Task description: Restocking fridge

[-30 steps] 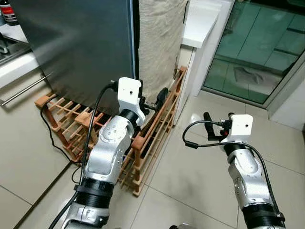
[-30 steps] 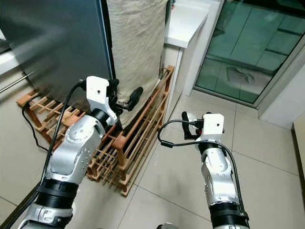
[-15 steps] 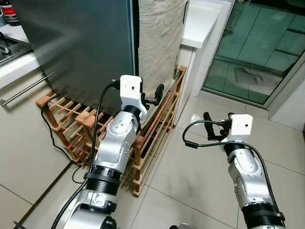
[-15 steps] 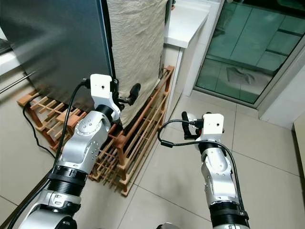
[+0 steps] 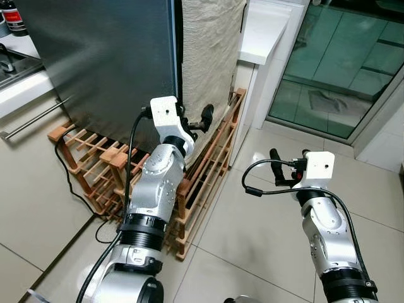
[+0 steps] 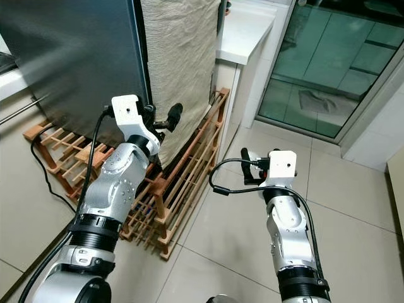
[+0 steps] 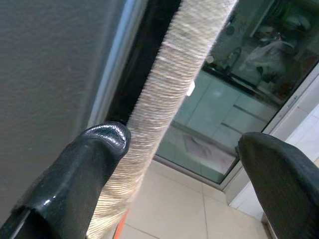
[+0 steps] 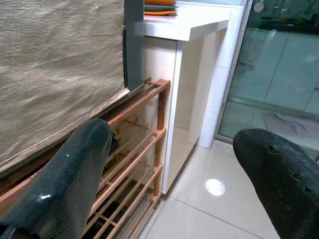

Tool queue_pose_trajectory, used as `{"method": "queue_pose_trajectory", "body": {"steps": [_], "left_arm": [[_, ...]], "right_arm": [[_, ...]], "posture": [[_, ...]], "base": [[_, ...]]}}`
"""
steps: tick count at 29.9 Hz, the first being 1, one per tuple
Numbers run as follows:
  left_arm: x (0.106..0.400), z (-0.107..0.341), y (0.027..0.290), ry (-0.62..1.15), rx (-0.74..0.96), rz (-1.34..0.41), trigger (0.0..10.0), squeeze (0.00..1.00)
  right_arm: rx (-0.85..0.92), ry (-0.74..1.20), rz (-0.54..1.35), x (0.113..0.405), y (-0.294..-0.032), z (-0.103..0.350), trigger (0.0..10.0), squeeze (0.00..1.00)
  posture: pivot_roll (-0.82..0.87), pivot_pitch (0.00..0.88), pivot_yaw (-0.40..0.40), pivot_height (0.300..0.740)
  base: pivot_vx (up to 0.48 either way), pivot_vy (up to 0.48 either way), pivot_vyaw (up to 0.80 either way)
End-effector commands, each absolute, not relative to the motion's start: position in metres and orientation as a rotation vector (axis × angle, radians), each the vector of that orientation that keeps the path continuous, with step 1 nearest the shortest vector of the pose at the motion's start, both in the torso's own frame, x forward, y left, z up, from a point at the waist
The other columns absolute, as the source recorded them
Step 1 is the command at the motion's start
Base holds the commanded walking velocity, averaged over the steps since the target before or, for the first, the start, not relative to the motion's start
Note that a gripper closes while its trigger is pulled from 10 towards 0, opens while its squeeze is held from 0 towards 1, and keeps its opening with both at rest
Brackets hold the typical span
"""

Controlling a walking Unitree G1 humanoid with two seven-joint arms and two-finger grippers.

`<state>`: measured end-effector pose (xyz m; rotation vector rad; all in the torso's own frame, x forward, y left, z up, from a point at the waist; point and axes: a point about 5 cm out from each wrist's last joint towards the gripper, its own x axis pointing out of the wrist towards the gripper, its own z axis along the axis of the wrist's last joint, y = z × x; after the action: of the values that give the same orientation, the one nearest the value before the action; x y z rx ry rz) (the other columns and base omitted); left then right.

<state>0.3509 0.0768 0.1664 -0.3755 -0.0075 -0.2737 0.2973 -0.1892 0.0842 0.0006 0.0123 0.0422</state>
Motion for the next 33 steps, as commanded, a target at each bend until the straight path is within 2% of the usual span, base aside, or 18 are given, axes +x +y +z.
{"method": "queue_pose_trajectory", "body": {"steps": [1, 7, 10, 16, 27, 33], "left_arm": [[0.353, 0.165, 0.075, 0.01, -0.372, -0.272, 10.0, 0.0], [0.352, 0.164, 0.076, 0.0, -0.329, -0.26, 10.0, 0.0], [0.352, 0.167, 0.076, -0.054, -0.209, -0.267, 10.0, 0.0], [0.351, 0.168, 0.076, -0.079, -0.144, -0.266, 10.0, 0.0], [0.353, 0.166, 0.081, -0.064, -0.183, -0.215, 10.0, 0.0], [0.352, 0.168, 0.071, -0.07, -0.229, -0.274, 10.0, 0.0]], "right_arm": [[-0.002, 0.009, 0.03, 0.297, -0.194, 0.085, 10.0, 0.0], [-0.002, 0.01, 0.031, 0.296, -0.194, 0.084, 10.0, 0.0], [-0.003, 0.008, 0.029, 0.296, -0.194, 0.084, 10.0, 0.0], [-0.003, 0.007, 0.027, 0.295, -0.194, 0.084, 10.0, 0.0], [-0.005, 0.008, 0.027, 0.295, -0.195, 0.084, 10.0, 0.0], [-0.004, 0.008, 0.03, 0.295, -0.194, 0.084, 10.0, 0.0]], "posture": [[-0.09, 0.0, -0.018, 0.735], [-0.09, 0.0, -0.019, 0.735], [-0.09, 0.0, -0.019, 0.735], [-0.09, 0.0, -0.018, 0.735], [-0.09, 0.0, -0.018, 0.735], [-0.09, 0.0, -0.02, 0.735]], "base": [[0.0, 0.0, 0.0], [0.0, 0.0, 0.0], [0.0, 0.0, 0.0], [0.0, 0.0, 0.0], [0.0, 0.0, 0.0], [0.0, 0.0, 0.0]]}}
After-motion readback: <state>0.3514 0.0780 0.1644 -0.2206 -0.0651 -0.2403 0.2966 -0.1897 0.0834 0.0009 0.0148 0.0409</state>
